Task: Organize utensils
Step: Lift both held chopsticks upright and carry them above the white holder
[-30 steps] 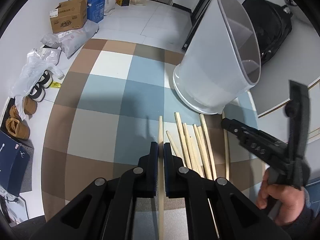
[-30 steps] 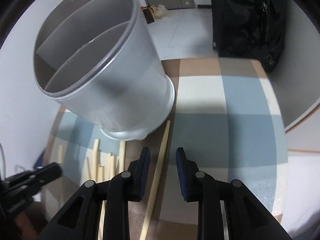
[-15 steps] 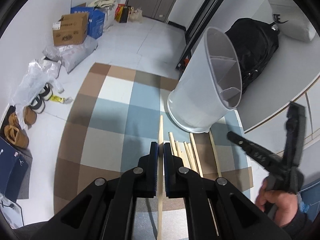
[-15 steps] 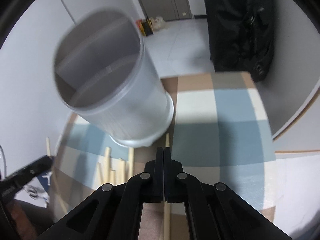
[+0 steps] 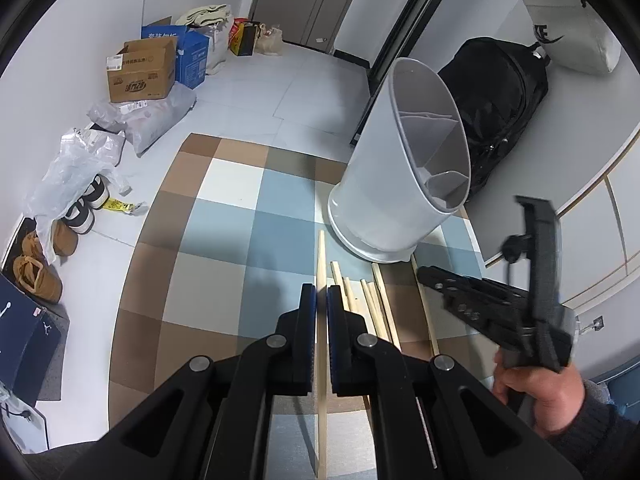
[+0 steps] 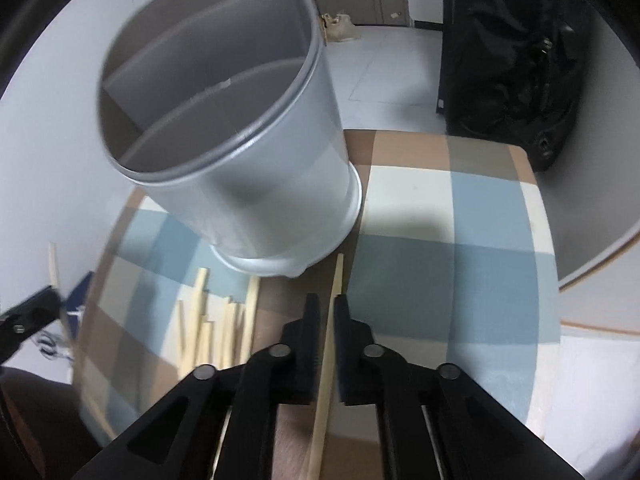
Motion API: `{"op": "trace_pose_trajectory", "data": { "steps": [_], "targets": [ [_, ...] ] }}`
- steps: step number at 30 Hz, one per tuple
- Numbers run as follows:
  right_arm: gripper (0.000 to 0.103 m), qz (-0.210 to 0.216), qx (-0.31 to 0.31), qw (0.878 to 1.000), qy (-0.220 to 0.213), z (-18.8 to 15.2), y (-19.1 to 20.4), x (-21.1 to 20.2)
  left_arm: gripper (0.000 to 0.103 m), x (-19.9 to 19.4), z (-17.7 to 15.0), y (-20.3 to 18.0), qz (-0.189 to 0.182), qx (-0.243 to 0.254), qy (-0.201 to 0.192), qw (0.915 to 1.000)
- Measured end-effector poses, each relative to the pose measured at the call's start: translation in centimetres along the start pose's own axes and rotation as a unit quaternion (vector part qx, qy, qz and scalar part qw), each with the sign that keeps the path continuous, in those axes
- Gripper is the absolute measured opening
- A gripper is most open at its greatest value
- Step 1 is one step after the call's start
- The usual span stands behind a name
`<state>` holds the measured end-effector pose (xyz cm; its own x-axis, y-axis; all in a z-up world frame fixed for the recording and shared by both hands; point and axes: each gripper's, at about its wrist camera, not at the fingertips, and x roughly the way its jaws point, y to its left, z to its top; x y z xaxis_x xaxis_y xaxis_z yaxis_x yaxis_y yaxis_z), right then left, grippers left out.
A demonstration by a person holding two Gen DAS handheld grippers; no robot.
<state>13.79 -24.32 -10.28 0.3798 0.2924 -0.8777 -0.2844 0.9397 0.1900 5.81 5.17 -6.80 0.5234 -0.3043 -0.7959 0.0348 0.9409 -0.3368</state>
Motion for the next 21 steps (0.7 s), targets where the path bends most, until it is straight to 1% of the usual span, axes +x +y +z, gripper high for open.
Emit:
{"op": "trace_pose_trajectory", "data": {
  "steps": [1,2,6,7,8,9,11,14,17,21],
  "targets": [
    [0.027,-0.011,-0.008,1.000,0.003,0.1,0.3,0.6,0.001,0.0,0.1,0.0,-0.001,-0.002,-0.001,1.0000],
    [0.030,-0.023,-0.017,1.000,0.005,0.1,0.6,1.1,0.001,0.0,0.2,0.2,-0.001,-0.004,-0.002,1.0000],
    [0.029,-0.048,-0.040,0.998,-0.006,0.0,1.2,1.7,0.001,0.3,0.5,0.5,-0.001,-0.010,0.001,1.0000],
    [0.020,-0.051,-0.040,0.998,-0.010,-0.1,1.2,1.6,0.001,0.4,0.4,0.6,-0.001,-0.010,0.001,0.9999],
    [0.007,-0.058,-0.038,0.998,-0.012,-0.3,1.1,1.5,0.001,0.4,0.5,0.6,-0.002,-0.011,0.001,0.9999],
    [0.006,-0.061,-0.032,0.997,-0.014,-0.5,0.8,1.3,0.001,0.4,0.5,0.6,-0.003,-0.012,0.000,0.9999],
    [0.005,-0.039,-0.012,0.999,-0.012,-0.8,0.0,1.0,0.001,0.2,0.5,0.6,-0.003,-0.010,-0.004,0.9999],
    [0.005,-0.023,0.008,1.000,-0.015,-1.2,-1.0,0.2,0.001,-0.1,0.5,0.2,-0.005,-0.003,-0.011,0.9999],
    [0.005,0.007,0.037,0.999,-0.033,-1.2,-1.8,-2.3,0.001,-0.7,0.5,-0.4,-0.007,0.007,-0.018,0.9998],
    [0.005,0.049,0.069,0.993,-0.077,-0.8,-2.5,-6.1,0.001,-1.9,0.9,-1.2,-0.011,0.011,-0.028,0.9995]
  ]
}}
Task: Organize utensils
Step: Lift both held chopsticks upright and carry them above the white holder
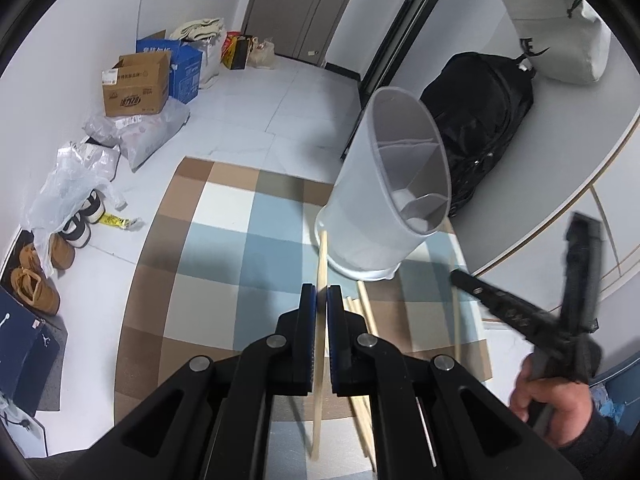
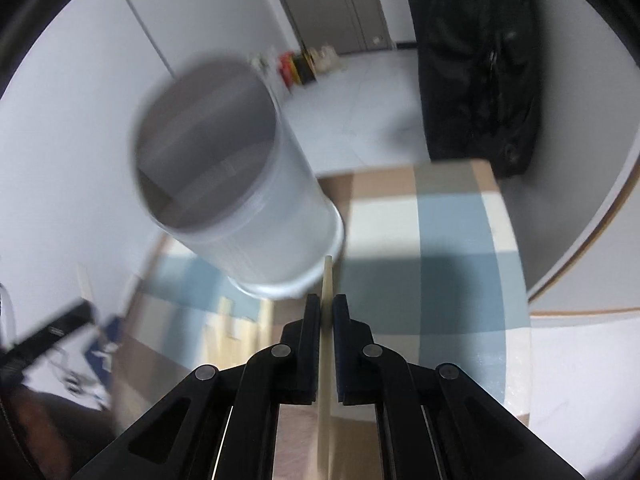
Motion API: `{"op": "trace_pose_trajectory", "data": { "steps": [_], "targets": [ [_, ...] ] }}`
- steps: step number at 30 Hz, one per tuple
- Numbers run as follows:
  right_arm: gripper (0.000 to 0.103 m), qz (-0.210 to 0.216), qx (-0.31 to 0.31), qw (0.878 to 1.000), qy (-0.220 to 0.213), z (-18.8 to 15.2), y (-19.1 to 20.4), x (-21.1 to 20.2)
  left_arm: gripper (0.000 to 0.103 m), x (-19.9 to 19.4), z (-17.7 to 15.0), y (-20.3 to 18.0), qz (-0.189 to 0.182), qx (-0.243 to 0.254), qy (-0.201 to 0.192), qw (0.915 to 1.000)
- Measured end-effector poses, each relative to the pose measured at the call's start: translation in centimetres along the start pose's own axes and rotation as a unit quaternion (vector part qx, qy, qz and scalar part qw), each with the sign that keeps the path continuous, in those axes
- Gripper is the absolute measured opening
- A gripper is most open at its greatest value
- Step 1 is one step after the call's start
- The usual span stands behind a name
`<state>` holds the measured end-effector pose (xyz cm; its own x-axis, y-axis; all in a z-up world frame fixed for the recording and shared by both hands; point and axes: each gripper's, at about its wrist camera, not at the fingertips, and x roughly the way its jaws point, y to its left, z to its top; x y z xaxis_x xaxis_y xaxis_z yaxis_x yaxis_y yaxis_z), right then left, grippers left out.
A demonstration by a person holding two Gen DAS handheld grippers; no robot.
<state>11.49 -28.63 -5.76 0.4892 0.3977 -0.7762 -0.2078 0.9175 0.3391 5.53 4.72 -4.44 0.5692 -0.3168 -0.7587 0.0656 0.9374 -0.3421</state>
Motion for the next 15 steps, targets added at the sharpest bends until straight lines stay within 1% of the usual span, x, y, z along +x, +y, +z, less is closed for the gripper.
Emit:
{"op": "trace_pose_trajectory", "data": {
  "steps": [4,6,9,11,15],
  "targets": [
    [0.005,0.032,-0.013,0.998,-0.051,0.6,1.1,-4.5,0.001,-1.1,0.7,-1.3,-0.008,0.012,-0.016,0.9998],
    [0.005,0.053,-0.016,0.996,-0.070,0.9,1.5,-5.7,0.001,-1.7,1.1,-2.1,-0.008,0.025,-0.023,0.9994],
    [0.005,0.071,-0.005,0.993,-0.094,1.2,1.3,-7.3,0.001,-2.8,1.9,-3.3,-0.012,0.039,-0.037,0.9985],
    [0.005,0.093,0.011,0.989,-0.115,2.0,1.1,-8.2,0.001,-3.4,2.5,-3.9,-0.017,0.048,-0.046,0.9977],
    [0.005,0.115,0.013,0.981,-0.156,3.4,1.0,-9.6,0.001,-4.1,3.6,-4.9,-0.021,0.061,-0.058,0.9963]
  ]
}}
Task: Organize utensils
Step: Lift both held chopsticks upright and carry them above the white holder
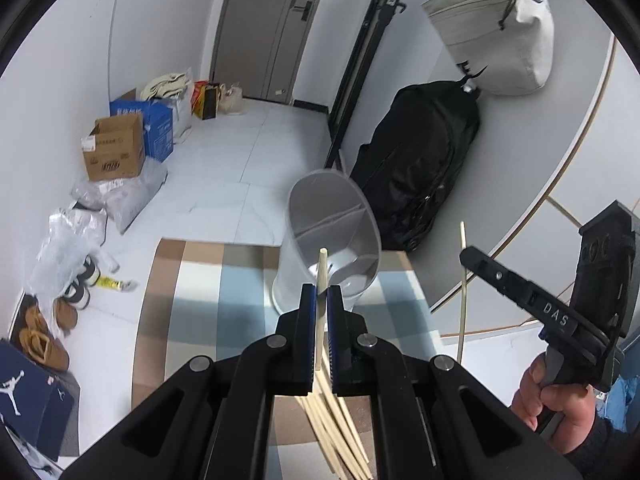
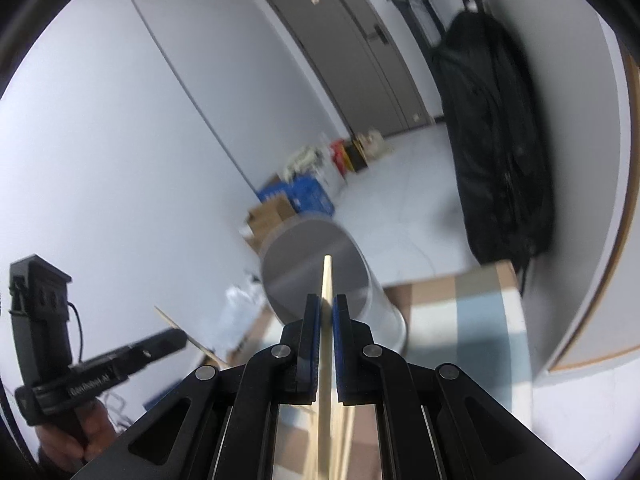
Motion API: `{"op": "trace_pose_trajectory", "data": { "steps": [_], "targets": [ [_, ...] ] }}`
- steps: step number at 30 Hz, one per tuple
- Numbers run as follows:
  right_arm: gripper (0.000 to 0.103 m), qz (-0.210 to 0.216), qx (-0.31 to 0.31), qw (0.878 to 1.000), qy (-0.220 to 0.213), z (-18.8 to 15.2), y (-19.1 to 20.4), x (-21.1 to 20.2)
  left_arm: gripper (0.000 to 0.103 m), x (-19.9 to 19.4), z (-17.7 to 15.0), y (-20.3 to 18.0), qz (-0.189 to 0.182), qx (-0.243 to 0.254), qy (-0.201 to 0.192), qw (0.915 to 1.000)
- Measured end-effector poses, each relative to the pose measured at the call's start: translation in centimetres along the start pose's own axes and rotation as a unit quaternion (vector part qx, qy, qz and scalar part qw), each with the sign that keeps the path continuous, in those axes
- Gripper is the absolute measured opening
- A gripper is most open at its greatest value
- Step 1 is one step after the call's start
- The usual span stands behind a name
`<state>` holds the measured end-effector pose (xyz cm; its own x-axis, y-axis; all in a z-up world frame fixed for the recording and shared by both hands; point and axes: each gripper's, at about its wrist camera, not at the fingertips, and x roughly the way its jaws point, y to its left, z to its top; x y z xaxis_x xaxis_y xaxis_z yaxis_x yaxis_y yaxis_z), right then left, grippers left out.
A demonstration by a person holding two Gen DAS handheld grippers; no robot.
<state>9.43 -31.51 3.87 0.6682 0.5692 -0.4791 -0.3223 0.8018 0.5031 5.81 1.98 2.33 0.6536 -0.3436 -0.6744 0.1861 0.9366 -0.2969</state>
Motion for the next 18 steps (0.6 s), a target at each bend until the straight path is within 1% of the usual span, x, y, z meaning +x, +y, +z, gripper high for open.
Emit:
{"op": "trace_pose_trajectory", "data": {
  "steps": [3,7,12,16,18],
  "targets": [
    [0.005,0.010,-0.010,1.000,-0.028,1.7,1.0,-0.9,0.001,-0.6,1.1,-0.5,0.005,0.009,-0.004,0.9999],
    [0.005,0.019,-0.021,0.998,-0.054,4.1,2.4,-0.9,0.001,-1.5,2.8,-0.9,0.001,0.014,-0.012,0.9998],
    [0.005,0.027,-0.038,0.996,-0.082,8.0,4.0,0.1,0.001,-3.1,6.1,-1.9,-0.004,0.030,-0.037,0.9989],
    [0.005,0.027,-0.054,0.992,-0.108,11.2,5.1,1.7,0.001,-3.1,8.5,-2.6,-0.001,0.050,-0.056,0.9972],
    [0.005,0.024,-0.060,0.991,-0.119,12.5,5.5,2.7,0.001,-2.7,9.6,-2.8,0.008,0.061,-0.064,0.9961]
  ]
}}
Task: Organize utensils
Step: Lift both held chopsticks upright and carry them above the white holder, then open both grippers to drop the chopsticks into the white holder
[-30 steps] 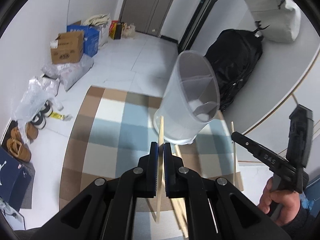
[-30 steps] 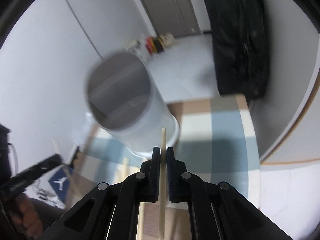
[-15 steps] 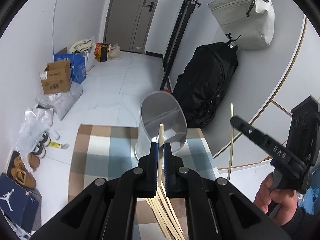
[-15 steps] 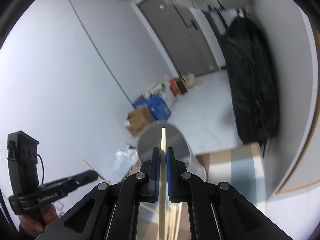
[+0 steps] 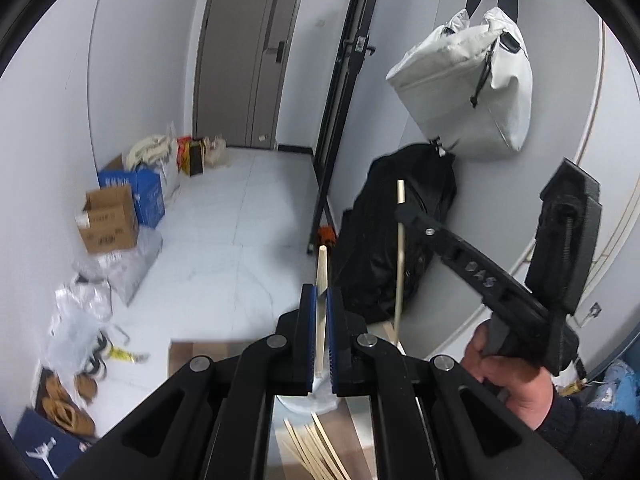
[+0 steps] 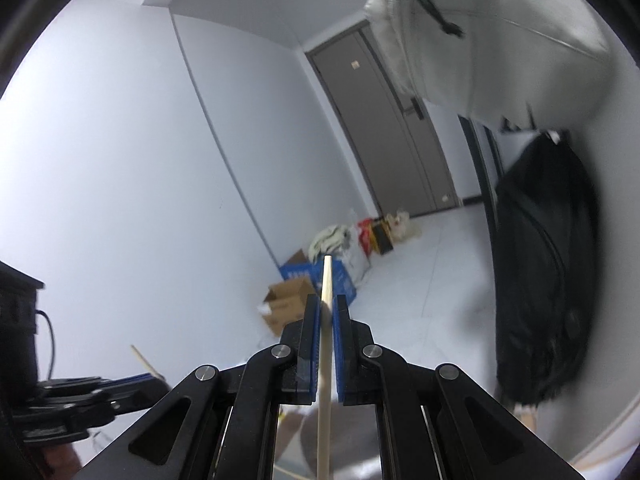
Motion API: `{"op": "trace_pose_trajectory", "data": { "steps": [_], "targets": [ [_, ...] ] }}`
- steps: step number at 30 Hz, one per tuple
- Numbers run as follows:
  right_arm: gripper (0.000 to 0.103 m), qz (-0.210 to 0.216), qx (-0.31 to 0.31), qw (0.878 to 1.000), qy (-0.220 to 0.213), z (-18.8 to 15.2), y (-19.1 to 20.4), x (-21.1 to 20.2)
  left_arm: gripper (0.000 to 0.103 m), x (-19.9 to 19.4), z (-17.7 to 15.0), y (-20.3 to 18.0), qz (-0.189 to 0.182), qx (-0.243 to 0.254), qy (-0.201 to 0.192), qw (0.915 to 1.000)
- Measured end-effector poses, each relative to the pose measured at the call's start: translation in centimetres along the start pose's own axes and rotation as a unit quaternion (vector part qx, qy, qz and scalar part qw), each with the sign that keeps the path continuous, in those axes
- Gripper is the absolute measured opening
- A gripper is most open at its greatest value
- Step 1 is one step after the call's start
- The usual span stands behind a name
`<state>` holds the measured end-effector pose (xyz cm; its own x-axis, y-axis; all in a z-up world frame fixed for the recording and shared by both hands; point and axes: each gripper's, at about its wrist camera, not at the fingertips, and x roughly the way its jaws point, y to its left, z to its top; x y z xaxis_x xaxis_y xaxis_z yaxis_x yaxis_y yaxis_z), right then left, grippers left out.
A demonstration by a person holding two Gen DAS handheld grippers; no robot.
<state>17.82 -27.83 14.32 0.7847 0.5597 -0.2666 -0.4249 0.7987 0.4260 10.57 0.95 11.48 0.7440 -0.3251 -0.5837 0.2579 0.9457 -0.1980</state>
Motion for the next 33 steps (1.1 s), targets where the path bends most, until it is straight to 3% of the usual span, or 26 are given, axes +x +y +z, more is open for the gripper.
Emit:
{"op": "trace_pose_trajectory", "data": {
  "steps": [5,14,26,33],
  "targets": [
    [0.005,-0.010,0.002,1.000,-0.015,1.3,-0.3,3.7,0.001,1.8,1.1,0.8,0.001,0.004,-0.003,1.0000],
    [0.005,-0.021,-0.011,0.999,-0.034,-0.7,-1.0,8.6,0.001,4.8,0.8,2.9,0.001,0.004,0.021,0.9998],
    [0.005,-0.033,-0.069,0.994,-0.074,-4.8,0.0,10.0,0.001,6.9,-0.5,3.3,-0.001,0.004,0.041,0.9992],
    [0.005,-0.024,-0.075,0.995,-0.068,-4.6,-0.4,9.6,0.001,7.5,-1.1,3.4,-0.002,0.000,0.044,0.9990]
  ]
}}
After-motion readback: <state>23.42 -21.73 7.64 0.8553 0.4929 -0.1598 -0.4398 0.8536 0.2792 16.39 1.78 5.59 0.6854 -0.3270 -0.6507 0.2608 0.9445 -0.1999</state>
